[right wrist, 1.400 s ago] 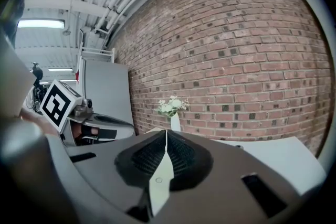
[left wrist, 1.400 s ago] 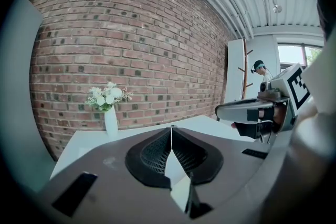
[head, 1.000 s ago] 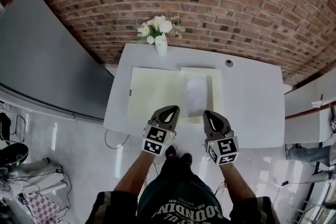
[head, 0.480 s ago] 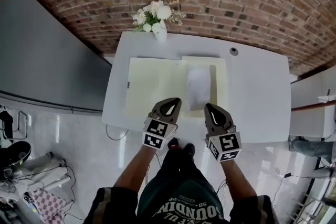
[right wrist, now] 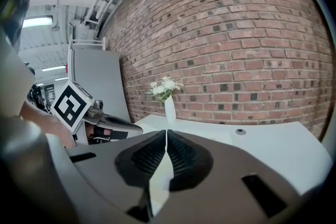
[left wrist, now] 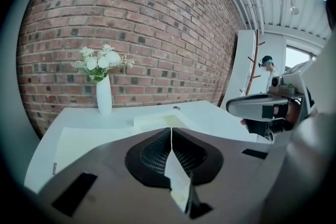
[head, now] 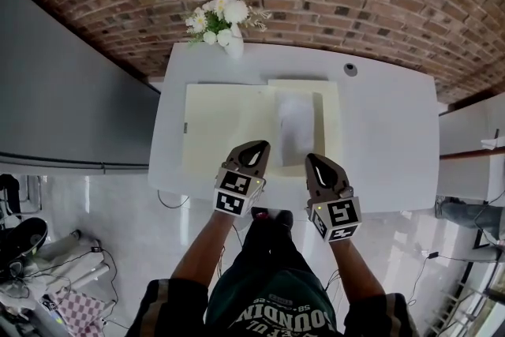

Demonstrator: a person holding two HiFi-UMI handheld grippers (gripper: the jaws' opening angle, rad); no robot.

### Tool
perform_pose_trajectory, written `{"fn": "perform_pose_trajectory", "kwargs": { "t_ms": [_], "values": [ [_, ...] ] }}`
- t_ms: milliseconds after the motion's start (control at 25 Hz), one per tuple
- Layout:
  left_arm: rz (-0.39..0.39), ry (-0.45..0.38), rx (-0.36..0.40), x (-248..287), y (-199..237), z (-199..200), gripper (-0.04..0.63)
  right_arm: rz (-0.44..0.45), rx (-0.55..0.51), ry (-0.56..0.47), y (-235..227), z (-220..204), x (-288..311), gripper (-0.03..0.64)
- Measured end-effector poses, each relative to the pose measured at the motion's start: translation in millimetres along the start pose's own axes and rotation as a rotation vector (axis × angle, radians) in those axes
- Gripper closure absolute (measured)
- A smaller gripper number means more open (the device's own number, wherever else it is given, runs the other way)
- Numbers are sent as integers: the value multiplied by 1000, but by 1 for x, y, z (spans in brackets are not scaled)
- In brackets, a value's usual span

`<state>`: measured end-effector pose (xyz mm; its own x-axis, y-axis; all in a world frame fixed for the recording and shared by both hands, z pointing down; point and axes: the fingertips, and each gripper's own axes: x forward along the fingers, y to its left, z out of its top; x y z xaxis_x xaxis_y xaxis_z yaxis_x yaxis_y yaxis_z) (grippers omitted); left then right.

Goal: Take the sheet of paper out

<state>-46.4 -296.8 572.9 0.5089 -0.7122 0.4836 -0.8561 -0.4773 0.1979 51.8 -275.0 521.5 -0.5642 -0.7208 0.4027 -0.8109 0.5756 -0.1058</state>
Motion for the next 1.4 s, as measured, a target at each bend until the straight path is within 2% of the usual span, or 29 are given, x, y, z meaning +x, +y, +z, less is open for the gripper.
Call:
{"fn": "perform_pose_trajectory", "kwargs": {
  "t_ms": [400,600,640,720,920,1120,1400],
  "values": [
    [-70,42,-62,41,13,-11,580,-22,32,29,-16,-8,17,547],
    [-59,58,-101,57,27,-15,579,-28,41,52,-23,-15,22,546],
    [-62,63,-108,59,28,-16,572,-29,44,61,-24,-18,22,546],
    [-73,81,-120,64,28,-19,518,-31,50,72,-27,-22,23,546],
    [-96,125,-150,75,29,-28,482,-36,60,83,-30,-28,24,546],
    [-119,176,-160,86,29,-37,465,-28,76,120,-29,-39,22,546],
    [-138,242,-222,101,31,-52,460,-40,74,94,-32,-38,25,546]
  ]
}}
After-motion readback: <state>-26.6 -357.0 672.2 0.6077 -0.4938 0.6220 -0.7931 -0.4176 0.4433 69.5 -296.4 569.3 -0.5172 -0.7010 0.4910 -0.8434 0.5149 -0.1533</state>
